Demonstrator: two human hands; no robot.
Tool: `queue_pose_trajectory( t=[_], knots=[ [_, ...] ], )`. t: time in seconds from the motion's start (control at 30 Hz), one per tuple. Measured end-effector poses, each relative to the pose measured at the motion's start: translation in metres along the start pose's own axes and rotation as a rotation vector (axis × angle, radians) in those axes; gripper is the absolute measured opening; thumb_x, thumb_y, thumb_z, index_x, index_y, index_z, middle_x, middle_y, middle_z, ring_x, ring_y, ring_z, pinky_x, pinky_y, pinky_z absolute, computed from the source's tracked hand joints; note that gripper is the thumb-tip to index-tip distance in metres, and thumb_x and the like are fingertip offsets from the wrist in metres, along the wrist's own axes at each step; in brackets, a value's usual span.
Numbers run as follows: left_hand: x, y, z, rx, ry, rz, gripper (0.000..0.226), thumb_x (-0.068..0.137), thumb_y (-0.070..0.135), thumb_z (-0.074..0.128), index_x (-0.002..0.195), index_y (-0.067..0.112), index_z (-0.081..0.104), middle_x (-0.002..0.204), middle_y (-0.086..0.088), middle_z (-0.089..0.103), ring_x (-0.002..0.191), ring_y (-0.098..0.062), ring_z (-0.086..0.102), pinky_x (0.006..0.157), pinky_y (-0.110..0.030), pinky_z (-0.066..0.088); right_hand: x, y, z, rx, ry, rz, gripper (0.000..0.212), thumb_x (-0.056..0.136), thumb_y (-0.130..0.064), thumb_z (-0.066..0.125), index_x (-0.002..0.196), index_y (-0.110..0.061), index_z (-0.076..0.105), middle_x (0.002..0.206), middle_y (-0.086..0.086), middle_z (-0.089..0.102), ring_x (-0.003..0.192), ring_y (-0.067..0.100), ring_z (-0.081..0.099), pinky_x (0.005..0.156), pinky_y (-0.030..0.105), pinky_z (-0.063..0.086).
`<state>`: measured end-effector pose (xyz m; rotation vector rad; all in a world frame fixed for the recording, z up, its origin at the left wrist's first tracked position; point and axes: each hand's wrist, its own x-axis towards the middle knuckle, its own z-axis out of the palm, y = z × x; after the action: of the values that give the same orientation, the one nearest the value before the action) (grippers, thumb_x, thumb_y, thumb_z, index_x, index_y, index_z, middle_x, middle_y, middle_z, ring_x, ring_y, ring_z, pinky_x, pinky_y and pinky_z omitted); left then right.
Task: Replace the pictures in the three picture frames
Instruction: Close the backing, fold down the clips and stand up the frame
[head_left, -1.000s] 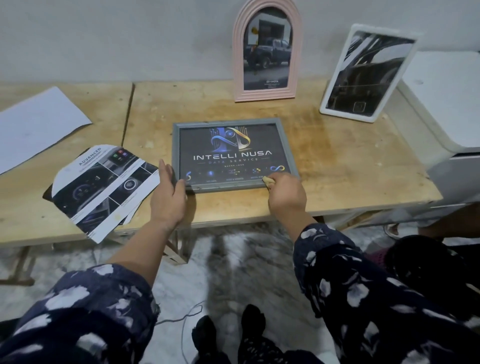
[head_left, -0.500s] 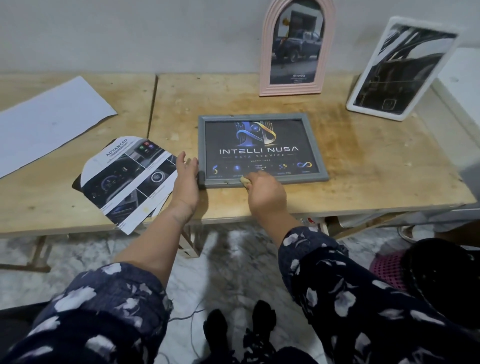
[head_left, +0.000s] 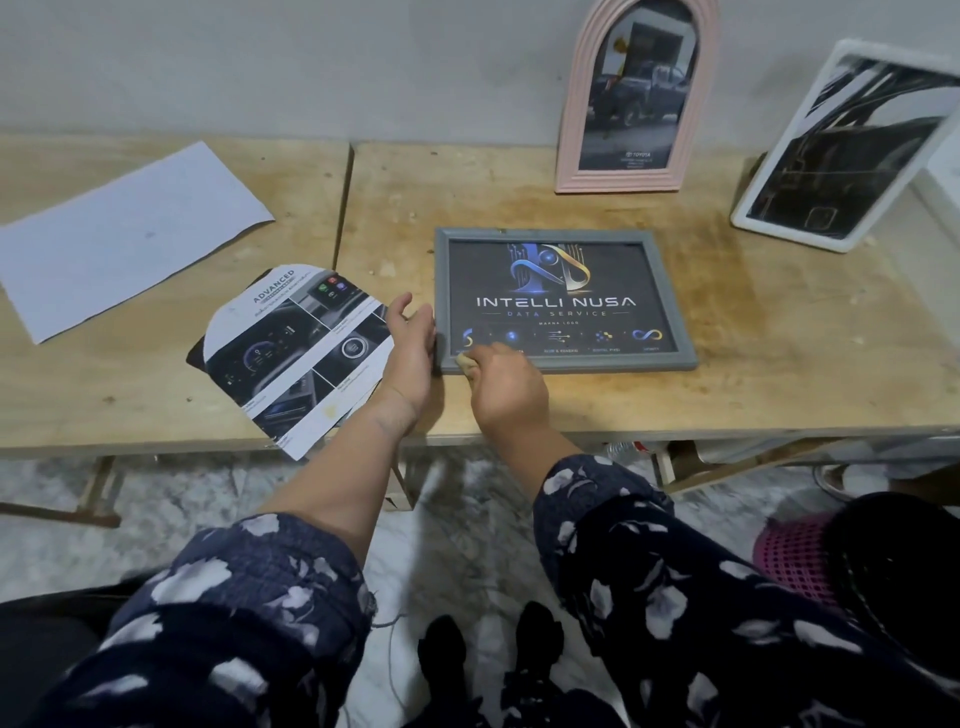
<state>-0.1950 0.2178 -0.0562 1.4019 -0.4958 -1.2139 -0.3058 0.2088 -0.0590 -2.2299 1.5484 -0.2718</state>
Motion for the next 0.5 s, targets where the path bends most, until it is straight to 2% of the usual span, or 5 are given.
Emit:
queue_pose_trajectory(
  t=[0.13, 0.23, 0.37, 0.43, 0.5],
  knots=[
    [0.006, 0.002, -0.002, -0.054, 0.002, -0.024, 0.041, 0.104, 0.031, 0.031, 0.143, 0.023, 0.024, 0.093, 0.005, 0.05, 0.086, -0.002, 0.052, 0.078, -0.016, 0.041, 0.0, -0.001, 0.001, 0.059, 0.003, 0.03, 0.03, 0.096, -0.015, 0.043, 0.118, -0.017, 0.062, 0.111, 0.008, 0.059, 0.102, 0.031, 0.055, 0.071, 0.03, 0.033],
    [0.008, -0.001, -0.007, -0.01, 0.006, -0.021, 0.041, 0.104, 0.032, 0.028, 0.144, 0.022, 0.024, 0.097, 0.003, 0.052, 0.09, -0.004, 0.054, 0.072, -0.014, 0.043, -0.001, -0.012, 0.007, 0.118, -0.021, 0.018, 0.026, 0.096, -0.017, 0.045, 0.113, -0.016, 0.064, 0.111, 0.008, 0.059, 0.101, 0.032, 0.056, 0.074, 0.034, 0.041],
    [0.015, 0.006, -0.019, 0.02, -0.018, -0.119, 0.054, 0.1, 0.049, 0.032, 0.145, 0.019, 0.029, 0.135, -0.005, 0.051, 0.113, -0.016, 0.055, 0.071, -0.018, 0.047, 0.001, -0.018, 0.0, 0.204, -0.036, 0.063, 0.024, 0.094, -0.016, 0.047, 0.106, -0.018, 0.068, 0.104, 0.008, 0.063, 0.092, 0.029, 0.059, 0.072, 0.033, 0.043],
    [0.016, 0.012, -0.022, -0.013, -0.019, -0.171, 0.048, 0.099, 0.049, 0.033, 0.136, 0.018, 0.035, 0.135, -0.009, 0.052, 0.108, -0.017, 0.058, 0.073, -0.022, 0.047, 0.0, -0.017, -0.008, 0.396, -0.116, 0.122, 0.023, 0.094, -0.015, 0.049, 0.105, -0.018, 0.069, 0.094, 0.006, 0.066, 0.081, 0.026, 0.06, 0.068, 0.031, 0.047],
    [0.015, 0.014, -0.022, 0.035, 0.023, -0.13, 0.033, 0.101, 0.04, 0.033, 0.129, 0.022, 0.031, 0.129, -0.01, 0.052, 0.11, -0.019, 0.057, 0.085, -0.027, 0.047, -0.002, -0.015, -0.016, 0.577, -0.183, 0.198, 0.023, 0.094, -0.014, 0.051, 0.107, -0.018, 0.068, 0.093, 0.003, 0.066, 0.082, 0.023, 0.062, 0.071, 0.031, 0.051]
  ],
)
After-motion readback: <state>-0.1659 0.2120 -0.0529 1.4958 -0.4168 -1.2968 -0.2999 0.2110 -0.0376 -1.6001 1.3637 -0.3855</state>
